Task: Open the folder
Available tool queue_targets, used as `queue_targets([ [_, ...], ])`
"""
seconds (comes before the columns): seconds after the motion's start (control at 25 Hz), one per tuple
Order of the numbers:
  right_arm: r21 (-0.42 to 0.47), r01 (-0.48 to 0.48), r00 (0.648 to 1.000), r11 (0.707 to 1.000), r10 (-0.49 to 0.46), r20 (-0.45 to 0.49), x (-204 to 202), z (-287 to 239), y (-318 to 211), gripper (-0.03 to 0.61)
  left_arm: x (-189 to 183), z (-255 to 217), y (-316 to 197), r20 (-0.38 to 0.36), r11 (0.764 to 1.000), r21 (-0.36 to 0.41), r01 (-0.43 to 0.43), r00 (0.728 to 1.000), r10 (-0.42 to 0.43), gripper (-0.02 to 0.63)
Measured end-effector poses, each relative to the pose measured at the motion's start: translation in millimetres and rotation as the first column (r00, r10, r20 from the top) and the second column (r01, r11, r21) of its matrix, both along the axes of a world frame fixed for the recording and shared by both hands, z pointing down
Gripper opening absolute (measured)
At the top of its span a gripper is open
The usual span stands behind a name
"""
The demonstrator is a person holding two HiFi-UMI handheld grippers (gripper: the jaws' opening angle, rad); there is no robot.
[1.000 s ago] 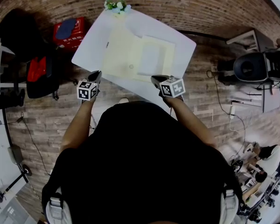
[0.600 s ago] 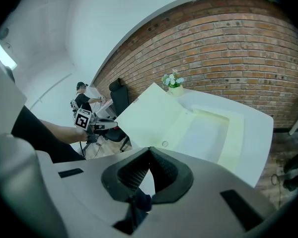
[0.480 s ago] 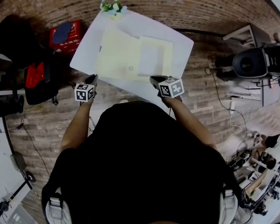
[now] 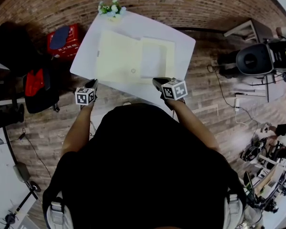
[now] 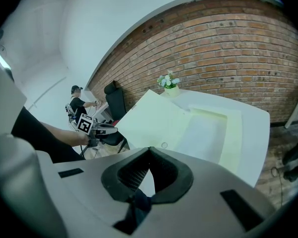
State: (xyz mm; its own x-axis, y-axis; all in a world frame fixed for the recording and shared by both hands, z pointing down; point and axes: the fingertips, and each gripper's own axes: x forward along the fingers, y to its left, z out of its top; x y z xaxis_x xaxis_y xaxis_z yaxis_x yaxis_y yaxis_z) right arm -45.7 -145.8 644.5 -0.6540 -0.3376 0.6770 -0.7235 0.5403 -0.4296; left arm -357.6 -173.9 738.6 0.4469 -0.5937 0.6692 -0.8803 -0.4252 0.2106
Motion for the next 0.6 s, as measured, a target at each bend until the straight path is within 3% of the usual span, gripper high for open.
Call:
queue_targets([
  [0.6,-0.025,-0.055,0.998,0.998,0.054,-0.016,-4,14,0,0.025,-16,33,-6,-0.016,0.997,-0.067,-0.025,1.000,0.023,0.028],
])
